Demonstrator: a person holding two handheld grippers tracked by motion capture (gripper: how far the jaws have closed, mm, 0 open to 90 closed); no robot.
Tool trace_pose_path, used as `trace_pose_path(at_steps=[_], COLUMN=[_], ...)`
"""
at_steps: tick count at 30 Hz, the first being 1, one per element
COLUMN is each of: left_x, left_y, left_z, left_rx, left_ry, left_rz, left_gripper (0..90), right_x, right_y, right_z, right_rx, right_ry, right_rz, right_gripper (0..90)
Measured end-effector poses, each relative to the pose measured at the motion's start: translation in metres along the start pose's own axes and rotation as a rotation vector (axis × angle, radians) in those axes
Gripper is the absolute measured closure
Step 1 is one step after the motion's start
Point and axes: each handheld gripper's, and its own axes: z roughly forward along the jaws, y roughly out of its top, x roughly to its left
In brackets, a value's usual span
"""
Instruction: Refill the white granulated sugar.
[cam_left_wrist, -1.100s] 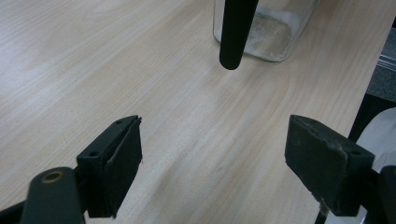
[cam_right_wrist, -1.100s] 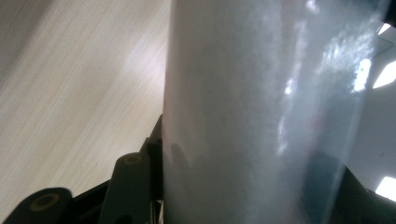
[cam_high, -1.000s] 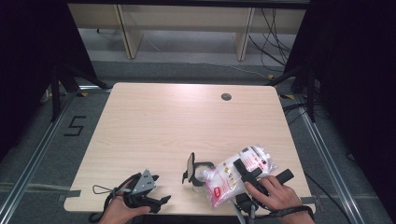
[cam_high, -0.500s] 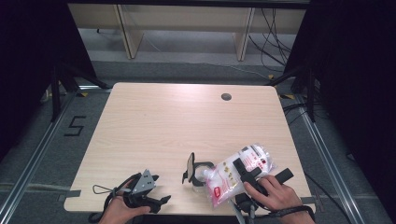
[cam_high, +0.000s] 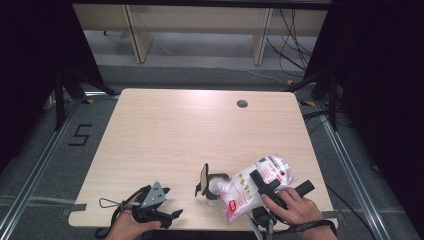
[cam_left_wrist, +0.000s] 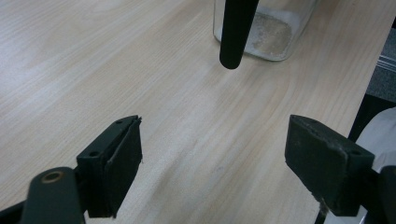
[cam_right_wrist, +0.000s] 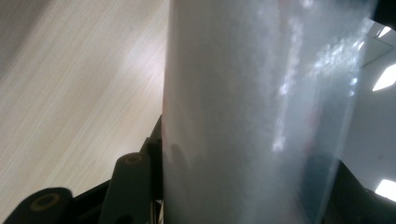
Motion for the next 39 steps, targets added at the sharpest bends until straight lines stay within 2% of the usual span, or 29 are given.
trace_pose_path(at_steps=[3, 4, 5, 10, 13, 14, 16, 17, 18, 19, 20, 24, 27, 28, 30, 33, 35, 36, 39], left_x=[0.0005, 0.0000, 0.0010, 0.0004, 0.0003, 0.0012, 0.0005, 0.0000, 0.0001, 0.0002, 0.0006, 0.0007, -0.0004, 0.0010, -0.0004, 0.0006, 0.0002, 0.0005, 0.0005], left_y=[0.0003, 0.0002, 0.0006, 0.0004, 0.0002, 0.0003, 0.0002, 0.0000, -0.0001, -0.0001, 0.0000, 0.0002, -0.0001, 0.0001, 0.0000, 0.0002, 0.0005, 0.0007, 0.0002], left_z=[-0.0004, 0.0000, -0.0007, -0.0007, -0.0002, -0.0005, -0.0006, -0.0005, -0.0004, -0.0006, -0.0006, -0.0011, -0.0012, -0.0020, -0.0009, -0.0017, -0.0014, -0.0015, -0.0014], left_rx=[-0.001, -0.003, 0.007, 0.001, 0.000, 0.010, 0.004, 0.001, 0.001, 0.003, 0.004, 0.004, -0.004, 0.012, -0.005, 0.008, 0.002, 0.007, 0.006], left_ry=[0.000, -0.006, -0.005, -0.005, -0.005, 0.003, -0.008, 0.002, 0.002, 0.003, -0.004, 0.002, 0.007, 0.016, 0.006, 0.011, 0.009, 0.013, 0.009], left_rz=[0.010, -0.005, 0.008, 0.002, -0.002, 0.012, -0.001, -0.001, -0.002, 0.000, 0.000, 0.000, -0.008, 0.010, -0.010, 0.008, 0.005, 0.009, 0.006], left_gripper=[18.6, 18.6, 18.6, 18.6, 18.6, 18.6, 18.6, 18.6, 18.6, 18.6, 18.6, 18.6, 18.6, 18.6, 18.6, 18.6, 18.6, 18.6, 18.6], right_x=[0.0005, 0.0005, 0.0004, 0.0012, -0.0001, -0.0005, -0.0021, -0.0026, -0.0027, -0.0005, -0.0024, -0.0040, -0.0043, -0.0033, -0.0026, -0.0030, -0.0045, -0.0033, -0.0036], right_y=[0.0000, 0.0000, 0.0001, -0.0001, 0.0006, 0.0008, 0.0008, 0.0006, 0.0004, 0.0010, 0.0001, 0.0000, 0.0007, 0.0007, 0.0001, 0.0006, 0.0007, 0.0013, 0.0016], right_z=[0.0001, 0.0001, 0.0000, -0.0003, -0.0004, -0.0013, -0.0014, -0.0016, -0.0018, -0.0027, -0.0021, -0.0011, 0.0002, 0.0004, 0.0003, 0.0003, 0.0007, 0.0002, 0.0004], right_rx=[-0.001, -0.001, 0.000, 0.000, -0.002, 0.001, 0.001, 0.000, 0.000, 0.009, 0.004, -0.002, 0.001, -0.003, -0.006, -0.003, -0.001, 0.007, 0.005], right_ry=[0.001, 0.001, 0.000, -0.002, -0.005, 0.000, -0.005, -0.007, -0.005, 0.002, 0.004, 0.005, 0.005, 0.002, 0.005, 0.004, 0.010, 0.012, 0.005], right_rz=[0.003, 0.002, 0.002, 0.000, -0.015, -0.014, -0.034, -0.038, -0.038, 0.001, -0.033, -0.039, -0.034, -0.027, -0.024, -0.023, -0.031, -0.009, -0.013], right_gripper=[54.6, 54.6, 54.7, 54.7, 54.8, 54.8, 54.9, 54.9, 54.8, 54.9, 54.9, 55.0, 55.1, 55.1, 55.2, 55.2, 55.2, 55.2, 55.2])
